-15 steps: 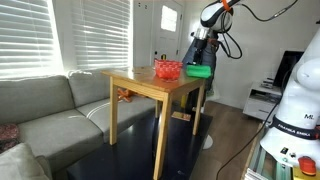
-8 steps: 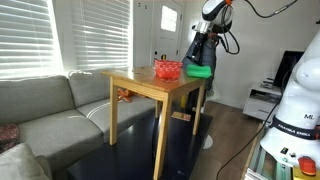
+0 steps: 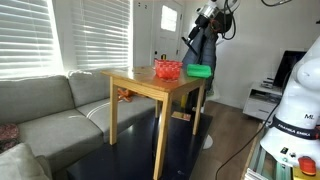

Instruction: Place the remote on the table, then turn it around

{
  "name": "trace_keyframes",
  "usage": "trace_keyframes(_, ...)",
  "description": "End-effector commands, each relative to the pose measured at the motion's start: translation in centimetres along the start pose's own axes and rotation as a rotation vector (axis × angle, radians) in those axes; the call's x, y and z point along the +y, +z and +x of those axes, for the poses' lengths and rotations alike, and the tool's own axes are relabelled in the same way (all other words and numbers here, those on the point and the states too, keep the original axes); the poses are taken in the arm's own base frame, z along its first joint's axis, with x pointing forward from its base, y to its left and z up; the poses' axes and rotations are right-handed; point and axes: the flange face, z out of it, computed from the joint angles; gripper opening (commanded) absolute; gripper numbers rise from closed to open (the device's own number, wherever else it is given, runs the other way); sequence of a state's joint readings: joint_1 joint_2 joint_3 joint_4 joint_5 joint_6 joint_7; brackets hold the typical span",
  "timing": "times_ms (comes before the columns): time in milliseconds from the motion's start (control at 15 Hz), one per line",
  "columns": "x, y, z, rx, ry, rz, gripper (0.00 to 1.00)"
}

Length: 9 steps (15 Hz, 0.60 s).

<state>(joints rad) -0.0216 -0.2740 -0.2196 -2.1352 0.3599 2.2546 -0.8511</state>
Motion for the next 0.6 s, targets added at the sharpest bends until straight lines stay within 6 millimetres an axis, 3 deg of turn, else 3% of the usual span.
trace_keyframes(0, 0.1, -0.9, 1.0, 0.06, 0.015, 0.012, 0.18)
trace_keyframes(133, 0.0, -0.6, 0.0, -0.032, 0.015, -0.01, 0.18)
trace_keyframes(533, 1.2, -0.9, -5.7, -0.356, -0.043, -0.23, 0.18)
